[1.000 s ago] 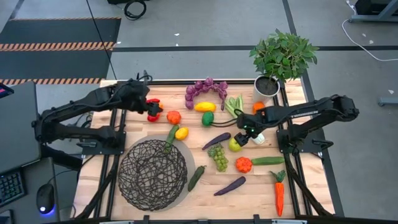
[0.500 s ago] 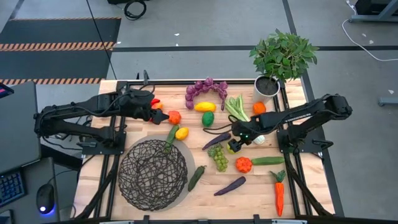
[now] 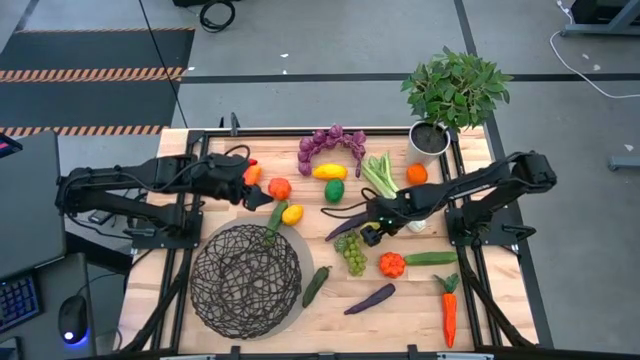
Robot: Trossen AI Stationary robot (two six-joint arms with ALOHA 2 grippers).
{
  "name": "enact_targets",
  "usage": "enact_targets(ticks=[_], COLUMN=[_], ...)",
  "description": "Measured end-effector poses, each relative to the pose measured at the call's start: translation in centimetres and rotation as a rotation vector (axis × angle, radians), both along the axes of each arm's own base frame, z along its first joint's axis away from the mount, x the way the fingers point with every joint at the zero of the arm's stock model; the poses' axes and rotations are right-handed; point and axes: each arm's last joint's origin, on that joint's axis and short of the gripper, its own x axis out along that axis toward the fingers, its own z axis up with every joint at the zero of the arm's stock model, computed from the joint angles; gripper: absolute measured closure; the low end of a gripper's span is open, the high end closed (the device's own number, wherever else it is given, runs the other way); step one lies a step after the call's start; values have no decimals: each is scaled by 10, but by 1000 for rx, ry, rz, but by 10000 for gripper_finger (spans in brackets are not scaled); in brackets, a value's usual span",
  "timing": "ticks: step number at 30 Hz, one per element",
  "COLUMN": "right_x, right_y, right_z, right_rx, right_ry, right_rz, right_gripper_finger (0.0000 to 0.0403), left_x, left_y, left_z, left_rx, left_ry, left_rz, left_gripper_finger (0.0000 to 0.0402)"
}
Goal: Build produce basket
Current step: Put the green apple into the black basket
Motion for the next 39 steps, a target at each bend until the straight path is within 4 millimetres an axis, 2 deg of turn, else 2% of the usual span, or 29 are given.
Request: enact_targets(ticks=[3, 7, 11, 13, 15, 20, 27, 34, 39], right_x=[-2, 8, 31, 45, 61, 109, 160, 187, 192], right_y=[1, 2, -3, -7, -10, -5, 15, 34, 37], right_z=[15, 55, 100, 116, 122, 129, 115, 97, 87], right_rx=[31, 53, -24, -68, -120, -216, -234, -204, -186], right_ry=[-86, -325, -618, -685, -691, -726, -735, -733, -719], right_rz=[3, 13, 61, 82, 122, 327, 525, 612, 624], right_gripper_finger=[68, 68, 68, 68, 68, 66, 66, 58, 14], left_x=[-1, -5, -12, -15, -17, -17, -24, -31, -33], left_y=[-3, -4, 1, 4, 8, 14, 13, 15, 15], left_z=[4, 14, 24, 28, 32, 41, 46, 51, 52], left_rx=[-17, -18, 26, 46, 68, 88, 62, 83, 86], left_ry=[-37, -129, -216, -246, -274, -367, -408, -447, -452], left_rz=[-3, -2, 70, 105, 120, 148, 168, 234, 256], left_gripper_finger=[111, 111, 111, 111, 111, 111, 111, 111, 111])
